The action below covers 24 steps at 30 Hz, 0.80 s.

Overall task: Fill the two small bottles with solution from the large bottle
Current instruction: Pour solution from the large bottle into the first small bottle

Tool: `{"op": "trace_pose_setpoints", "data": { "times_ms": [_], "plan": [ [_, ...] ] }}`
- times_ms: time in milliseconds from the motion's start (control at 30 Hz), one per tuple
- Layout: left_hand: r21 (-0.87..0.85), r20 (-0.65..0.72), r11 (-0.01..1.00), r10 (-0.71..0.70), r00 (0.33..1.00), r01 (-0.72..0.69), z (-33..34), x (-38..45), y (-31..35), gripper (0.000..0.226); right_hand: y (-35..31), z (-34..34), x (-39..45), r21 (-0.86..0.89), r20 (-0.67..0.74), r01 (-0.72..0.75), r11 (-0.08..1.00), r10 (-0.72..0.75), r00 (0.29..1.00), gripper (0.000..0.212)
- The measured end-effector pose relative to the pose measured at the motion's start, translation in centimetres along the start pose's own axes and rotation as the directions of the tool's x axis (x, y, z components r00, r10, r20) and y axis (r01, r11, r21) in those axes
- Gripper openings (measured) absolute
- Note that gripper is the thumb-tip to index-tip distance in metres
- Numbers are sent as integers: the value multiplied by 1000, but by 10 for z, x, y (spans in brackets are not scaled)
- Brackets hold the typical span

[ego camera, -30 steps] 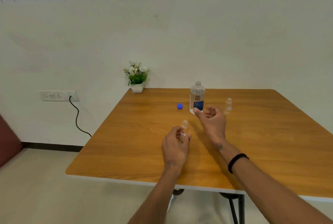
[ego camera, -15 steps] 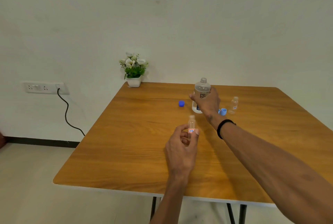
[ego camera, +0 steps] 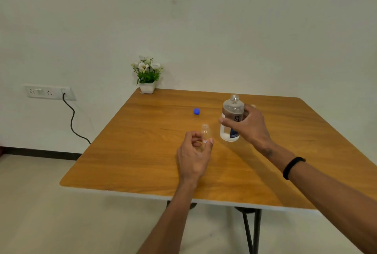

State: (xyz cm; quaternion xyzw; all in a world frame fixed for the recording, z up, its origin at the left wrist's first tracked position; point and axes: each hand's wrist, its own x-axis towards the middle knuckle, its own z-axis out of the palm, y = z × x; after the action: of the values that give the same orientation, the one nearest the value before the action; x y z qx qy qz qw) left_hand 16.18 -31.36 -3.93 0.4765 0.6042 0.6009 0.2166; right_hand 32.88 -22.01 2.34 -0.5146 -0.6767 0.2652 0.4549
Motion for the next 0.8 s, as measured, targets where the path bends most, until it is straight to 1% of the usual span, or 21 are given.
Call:
{"op": "trace_pose_setpoints", "data": {
  "times_ms": [133,200,300,467,667,800],
  "plan": [
    [-8,41,1000,23,999,-22,0,-14,12,43,-4,-45,-31,-80,70,33,996,-27,997,68],
    [-26,12,999,45,999,-44,2,-27,19,46,-5,-64,-45,-131,108,48,990,-34,994,69],
    [-122,-26,991,46,999,-49,13,-52,30,43,-6,-89,-66,-181,133,63,982,-39,990,64],
    [-187,32,977,105,994,-97,33,-79,54,34,-10,-123,-92,-237,144,89,967,-56,988,54],
    [-228,119,966,150,982,-120,34,-87,73,33,-18,-150,-105,-330,163,135,934,-84,983,61],
    [-263,143,958,157,977,-115,30,-89,81,34,-23,-159,-108,-375,169,159,913,-101,980,56]
  ]
}}
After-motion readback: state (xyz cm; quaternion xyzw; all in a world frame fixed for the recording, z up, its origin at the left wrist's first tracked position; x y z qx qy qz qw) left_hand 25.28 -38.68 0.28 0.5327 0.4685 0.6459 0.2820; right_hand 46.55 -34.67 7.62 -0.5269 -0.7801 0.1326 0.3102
